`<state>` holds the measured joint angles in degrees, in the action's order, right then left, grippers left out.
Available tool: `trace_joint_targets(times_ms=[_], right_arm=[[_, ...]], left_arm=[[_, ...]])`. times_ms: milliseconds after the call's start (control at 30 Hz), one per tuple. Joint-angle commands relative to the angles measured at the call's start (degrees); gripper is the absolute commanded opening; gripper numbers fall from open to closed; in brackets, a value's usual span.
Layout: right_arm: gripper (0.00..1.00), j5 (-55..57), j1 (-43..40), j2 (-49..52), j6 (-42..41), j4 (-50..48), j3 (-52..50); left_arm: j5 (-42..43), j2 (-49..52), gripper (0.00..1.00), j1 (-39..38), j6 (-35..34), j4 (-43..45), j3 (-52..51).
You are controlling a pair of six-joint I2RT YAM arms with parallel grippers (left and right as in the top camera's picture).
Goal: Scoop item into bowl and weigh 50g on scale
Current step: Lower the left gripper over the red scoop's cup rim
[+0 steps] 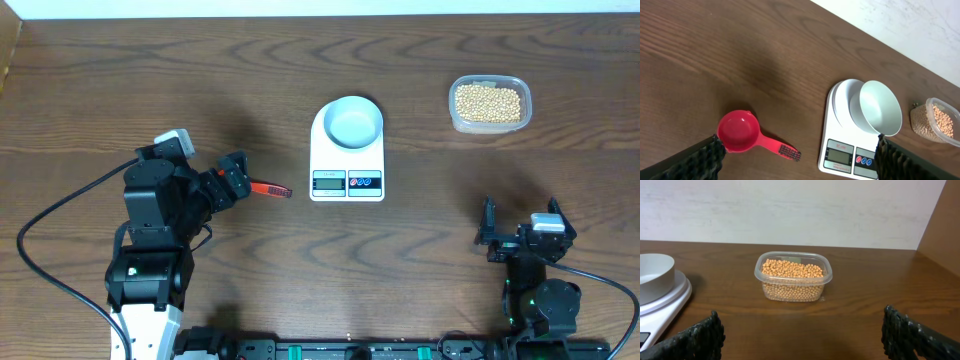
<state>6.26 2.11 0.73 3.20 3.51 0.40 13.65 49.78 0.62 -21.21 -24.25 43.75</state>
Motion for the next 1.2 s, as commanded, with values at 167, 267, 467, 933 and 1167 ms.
trace_joint_targets(times_ms=[167,267,467,933,1167], right_arm=[[0.99,0.87,-0.35,0.15,0.31,0.13,-0.07],[0.99,0.87,-0.35,0.15,0.31,0.13,-0.07],[0.99,0.87,-0.35,0.13,0.31,0.13,-0.07],[0.99,0.87,-0.35,0.13,0.31,0.11,-0.07],[0.99,0.87,-0.35,0.15,0.31,0.11,-0.07]], left_arm=[[-1.38,0.07,0.98,-0.07,-1.84,0.66,1.11],[-3.8,0.22,0.98,-0.07,-4.59,0.96,1.11],[-11.3,1.7,0.98,-0.07,-10.08,3.34,1.11],[-12.0,5.2,0.98,-0.07,-11.04,8.07,1.11],[-12.11,5.2,0.98,-0.07,-11.02,7.89,1.11]])
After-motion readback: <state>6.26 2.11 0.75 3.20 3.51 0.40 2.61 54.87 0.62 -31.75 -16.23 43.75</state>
